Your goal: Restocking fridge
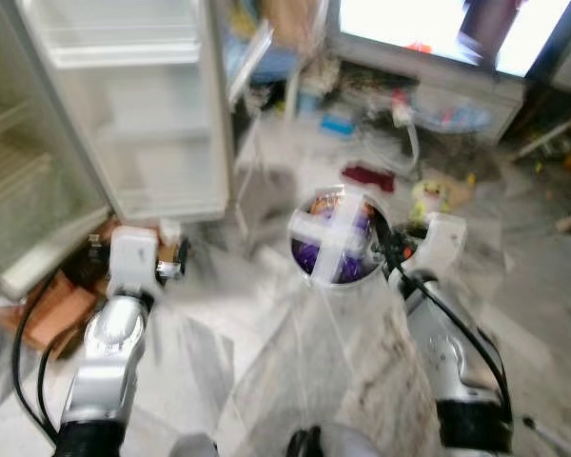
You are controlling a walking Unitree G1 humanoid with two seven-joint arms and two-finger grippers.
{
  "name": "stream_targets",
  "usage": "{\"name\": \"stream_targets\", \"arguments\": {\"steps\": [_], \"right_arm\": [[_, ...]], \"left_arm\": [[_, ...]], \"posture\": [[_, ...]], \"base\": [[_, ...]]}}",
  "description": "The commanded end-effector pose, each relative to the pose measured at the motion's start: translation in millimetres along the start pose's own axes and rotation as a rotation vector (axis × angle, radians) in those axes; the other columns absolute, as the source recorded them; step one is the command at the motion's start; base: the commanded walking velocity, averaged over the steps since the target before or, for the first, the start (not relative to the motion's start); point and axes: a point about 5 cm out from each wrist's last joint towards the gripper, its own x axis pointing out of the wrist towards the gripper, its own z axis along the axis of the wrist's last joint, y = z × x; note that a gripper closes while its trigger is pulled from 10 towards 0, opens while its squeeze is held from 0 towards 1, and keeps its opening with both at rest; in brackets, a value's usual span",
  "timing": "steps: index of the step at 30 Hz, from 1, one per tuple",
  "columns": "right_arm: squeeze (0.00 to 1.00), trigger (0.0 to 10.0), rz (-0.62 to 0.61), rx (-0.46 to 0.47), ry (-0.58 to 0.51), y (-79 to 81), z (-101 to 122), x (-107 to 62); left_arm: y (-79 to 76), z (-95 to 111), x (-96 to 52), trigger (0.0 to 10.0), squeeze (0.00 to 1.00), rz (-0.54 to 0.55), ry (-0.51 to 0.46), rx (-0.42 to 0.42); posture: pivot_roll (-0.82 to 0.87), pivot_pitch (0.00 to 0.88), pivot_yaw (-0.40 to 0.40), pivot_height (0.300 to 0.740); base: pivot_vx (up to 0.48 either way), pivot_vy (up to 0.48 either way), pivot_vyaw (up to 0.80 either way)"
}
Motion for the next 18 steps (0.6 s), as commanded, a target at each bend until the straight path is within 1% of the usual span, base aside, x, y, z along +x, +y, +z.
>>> {"name": "stream_targets", "arguments": {"steps": [1,3,7,8,10,11,14,18], "right_arm": [[0.00,10.0,0.035,-0.006,-0.030,6.7,8,3.0],[0.00,10.0,0.045,-0.003,-0.025,8.2,8,2.8],[0.00,10.0,0.067,-0.012,-0.030,11.8,10,3.3],[0.00,10.0,0.088,-0.043,-0.031,13.8,10,3.2],[0.00,10.0,0.094,-0.056,-0.034,13.9,9,2.2],[0.00,10.0,0.097,-0.041,-0.037,13.9,10,1.4],[0.00,10.0,0.115,-0.061,-0.050,16.0,11,0.1],[0.00,10.0,0.123,-0.048,-0.054,18.9,13,0.6]], "left_arm": [[0.7,-1,0.0,10.0,0.00,0.022,0.010,-0.002],[3.6,-2,-1.0,10.0,0.00,0.029,0.004,0.010],[7.3,-3,-1.7,10.0,0.00,0.045,0.013,-0.005],[7.7,-5,-1.8,10.0,0.00,0.046,0.019,-0.003],[7.3,-7,-2.0,10.0,0.00,0.045,0.022,-0.004],[6.8,-6,-2.3,10.0,0.00,0.042,0.018,-0.008],[5.5,-6,-2.8,10.0,0.00,0.041,0.018,-0.003],[5.6,-7,-3.7,10.0,0.00,0.055,0.023,0.000]], "posture": [[-0.03,0.041,-0.054,0.740],[-0.02,0.039,-0.056,0.740],[-0.03,0.046,-0.060,0.740],[-0.03,0.052,-0.062,0.740],[-0.03,0.052,-0.062,0.740],[-0.03,0.054,-0.063,0.740],[-0.03,0.056,-0.064,0.740],[-0.02,0.060,-0.069,0.740]], "base": [[0.000,0.000,0.80],[0.000,0.152,0.00],[0.000,0.433,0.00],[0.000,0.428,0.00],[0.000,0.424,0.00],[0.244,0.416,0.74],[0.255,0.407,0.79],[0.295,0.378,0.78]]}}
